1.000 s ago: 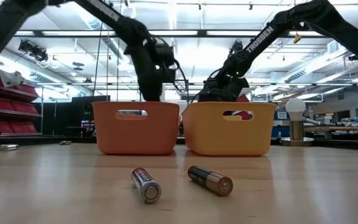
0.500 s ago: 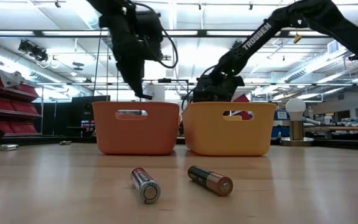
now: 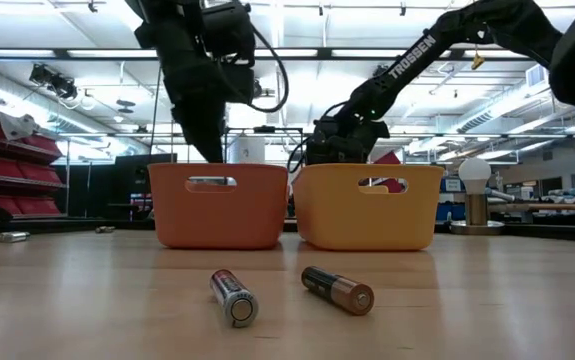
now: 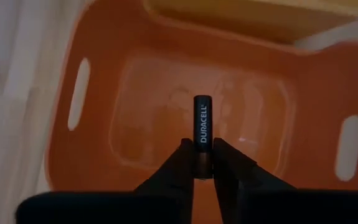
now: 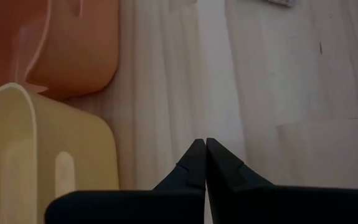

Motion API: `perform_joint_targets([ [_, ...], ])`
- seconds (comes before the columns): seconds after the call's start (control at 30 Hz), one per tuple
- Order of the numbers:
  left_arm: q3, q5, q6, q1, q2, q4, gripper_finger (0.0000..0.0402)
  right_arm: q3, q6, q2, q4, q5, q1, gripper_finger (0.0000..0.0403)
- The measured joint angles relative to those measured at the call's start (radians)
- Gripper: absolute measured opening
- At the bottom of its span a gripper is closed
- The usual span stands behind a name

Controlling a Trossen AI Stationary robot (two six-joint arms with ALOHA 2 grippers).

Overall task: Sort batteries
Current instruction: Put the black battery into the orange bin

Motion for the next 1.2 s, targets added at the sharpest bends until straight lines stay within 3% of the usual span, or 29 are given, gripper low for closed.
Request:
perform_joint_targets([
  [0.27, 0.006, -0.014, 0.019, -0.003, 0.000, 0.016, 0.0109, 0.000, -0.004, 0.000, -0.040, 0.000, -0.018, 0.0000],
  [0.43, 0.006, -0.131, -0.042, 0.000, -0.016, 0.004, 0.0133, 0.000, -0.010, 0.000, -0.031, 0.000, -0.022, 0.0000],
  [0.67, 0.007, -0.274, -0.134, 0.040, -0.155, -0.072, 0.0138, 0.000, -0.011, 0.000, -0.017, 0.001, -0.018, 0.0000],
  [0.93, -0.018, -0.675, -0.443, 0.086, -0.311, -0.228, 0.0138, 0.000, -0.024, 0.000, 0.021, -0.083, 0.002, 0.0000],
  [1.03, -0.042, -0.718, -0.558, 0.124, -0.316, -0.291, 0.0138, 0.000, -0.029, 0.000, 0.030, -0.110, 0.005, 0.0000],
  [1.2, -0.129, -0.702, -0.665, 0.209, -0.297, -0.273, 0.0138, 0.000, -0.037, 0.000, 0.035, -0.122, 0.006, 0.0000],
])
